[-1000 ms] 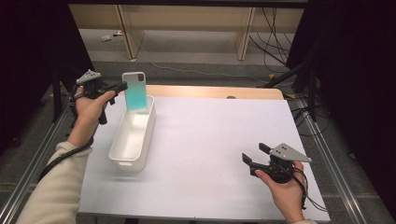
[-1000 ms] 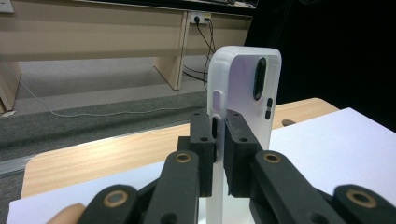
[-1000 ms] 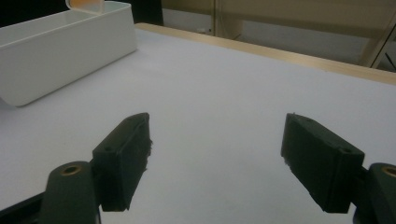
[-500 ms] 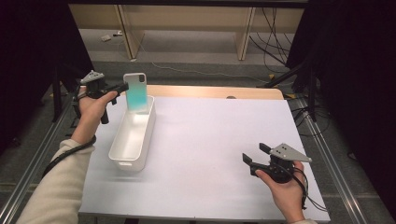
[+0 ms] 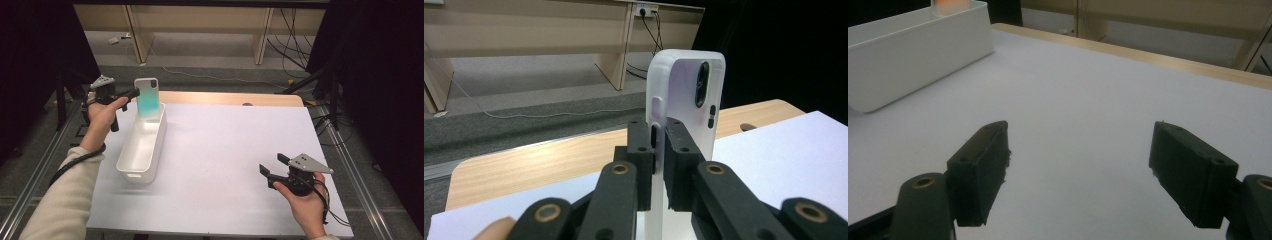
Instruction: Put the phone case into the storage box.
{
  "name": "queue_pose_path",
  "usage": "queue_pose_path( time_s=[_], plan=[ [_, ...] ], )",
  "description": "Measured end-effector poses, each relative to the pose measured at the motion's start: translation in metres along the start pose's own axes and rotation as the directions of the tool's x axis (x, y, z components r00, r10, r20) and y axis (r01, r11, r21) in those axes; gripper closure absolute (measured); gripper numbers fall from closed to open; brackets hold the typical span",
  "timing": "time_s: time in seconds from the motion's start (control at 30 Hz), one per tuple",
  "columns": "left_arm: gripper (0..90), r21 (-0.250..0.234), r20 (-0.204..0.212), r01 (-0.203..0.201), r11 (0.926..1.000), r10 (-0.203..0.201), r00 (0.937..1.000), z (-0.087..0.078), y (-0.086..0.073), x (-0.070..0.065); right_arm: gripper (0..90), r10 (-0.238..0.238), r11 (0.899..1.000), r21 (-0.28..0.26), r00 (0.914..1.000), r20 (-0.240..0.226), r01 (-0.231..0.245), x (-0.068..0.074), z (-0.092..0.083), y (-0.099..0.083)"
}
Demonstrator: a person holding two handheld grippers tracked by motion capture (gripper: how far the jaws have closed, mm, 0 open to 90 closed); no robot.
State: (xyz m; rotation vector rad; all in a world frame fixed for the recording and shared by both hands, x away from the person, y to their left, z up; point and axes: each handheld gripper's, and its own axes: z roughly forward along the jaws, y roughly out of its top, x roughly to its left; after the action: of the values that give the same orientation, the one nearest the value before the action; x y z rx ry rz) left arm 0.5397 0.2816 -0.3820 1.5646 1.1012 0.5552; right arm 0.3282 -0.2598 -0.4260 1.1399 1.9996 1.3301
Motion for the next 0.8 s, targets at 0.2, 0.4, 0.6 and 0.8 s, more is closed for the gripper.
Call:
queue_pose_path(
  time_s=[0.2,0.4,0.6,0.8],
  plan=[
    [82.9,0.007,-0.005,-0.004,1.0000,0.004,1.0000,0.004,-0.002,0.000,25.2,0.004,1.000,-0.011,1.0000,-0.007,-0.004,0.000,0.001,0.000],
    [82.9,0.013,-0.008,-0.003,0.9999,0.003,1.0000,0.007,-0.004,0.002,25.2,0.006,1.000,-0.007,0.9999,-0.008,-0.006,0.000,0.001,-0.001],
    [82.9,0.016,-0.008,-0.004,0.9999,0.004,1.0000,0.010,-0.005,0.003,25.2,0.002,1.000,-0.009,0.9999,-0.011,-0.002,0.000,0.001,0.000],
    [82.9,0.023,-0.010,0.001,0.9997,-0.001,1.0000,0.012,-0.010,0.004,25.2,-0.009,1.000,-0.006,1.0000,0.001,0.009,0.000,0.001,-0.001]
  ],
)
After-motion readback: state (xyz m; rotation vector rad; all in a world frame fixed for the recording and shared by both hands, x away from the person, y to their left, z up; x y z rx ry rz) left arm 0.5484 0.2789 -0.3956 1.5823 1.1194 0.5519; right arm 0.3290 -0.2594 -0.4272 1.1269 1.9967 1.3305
